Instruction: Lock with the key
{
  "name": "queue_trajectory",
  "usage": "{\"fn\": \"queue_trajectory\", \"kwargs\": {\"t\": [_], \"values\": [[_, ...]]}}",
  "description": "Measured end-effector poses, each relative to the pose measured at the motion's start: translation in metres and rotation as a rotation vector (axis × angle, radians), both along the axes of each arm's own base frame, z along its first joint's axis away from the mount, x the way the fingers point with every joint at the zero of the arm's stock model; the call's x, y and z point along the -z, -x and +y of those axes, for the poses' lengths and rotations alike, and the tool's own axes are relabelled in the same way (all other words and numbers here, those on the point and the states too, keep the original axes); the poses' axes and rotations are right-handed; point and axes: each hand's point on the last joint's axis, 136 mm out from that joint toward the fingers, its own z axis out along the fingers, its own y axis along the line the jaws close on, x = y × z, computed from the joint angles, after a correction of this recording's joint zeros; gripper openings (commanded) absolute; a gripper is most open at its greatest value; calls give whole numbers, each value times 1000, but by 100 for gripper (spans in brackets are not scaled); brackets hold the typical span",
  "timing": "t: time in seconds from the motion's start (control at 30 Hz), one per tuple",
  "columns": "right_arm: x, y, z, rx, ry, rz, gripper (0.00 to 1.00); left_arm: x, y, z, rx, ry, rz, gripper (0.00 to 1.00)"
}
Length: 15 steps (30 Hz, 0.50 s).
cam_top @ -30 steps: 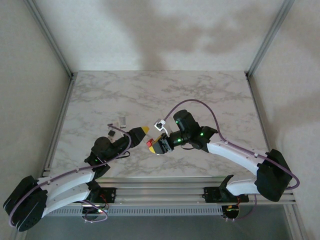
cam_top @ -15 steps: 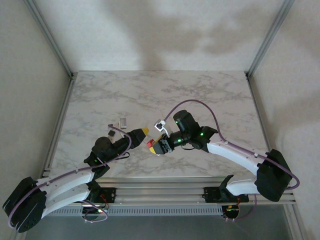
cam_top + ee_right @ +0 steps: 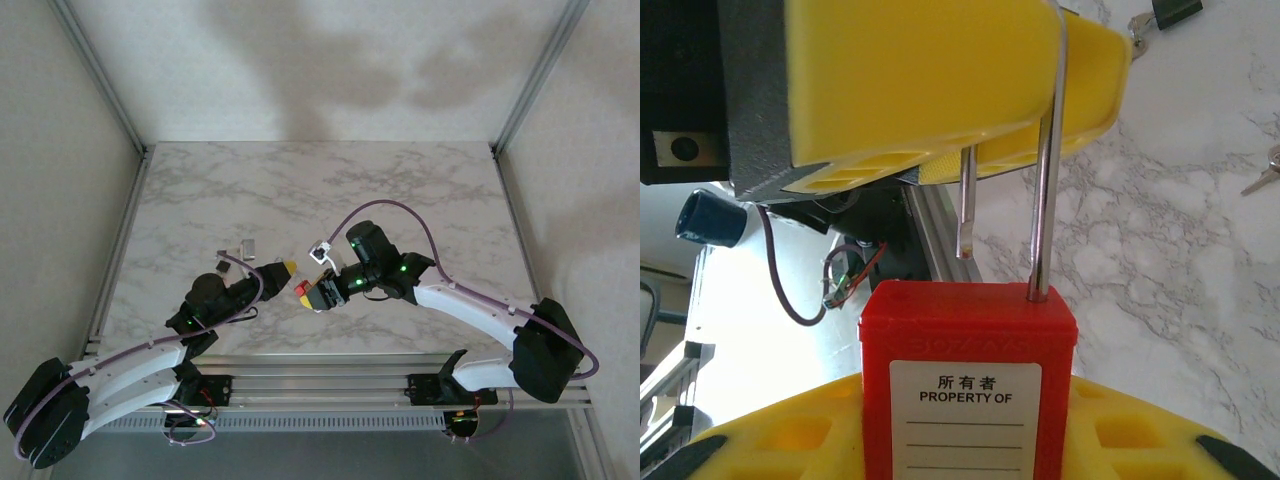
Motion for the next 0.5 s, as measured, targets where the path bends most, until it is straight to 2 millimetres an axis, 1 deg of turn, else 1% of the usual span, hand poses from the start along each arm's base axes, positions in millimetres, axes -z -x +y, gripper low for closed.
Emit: {"fn": "queue_trajectory", "kwargs": {"t": [0.2, 0.33, 0.4, 0.5], "values": [[5, 0, 0, -1, 15, 7, 0, 7, -1, 1, -6, -27, 10, 12], [9, -1, -1, 2, 31, -1, 0, 10, -1, 1, -7, -39, 26, 2], [11, -3, -1, 5, 37, -7, 0, 12, -3, 0, -10, -46, 33, 0], [15, -4, -1, 8, 51, -7, 0, 16, -4, 0, -14, -58, 47, 0]]}}
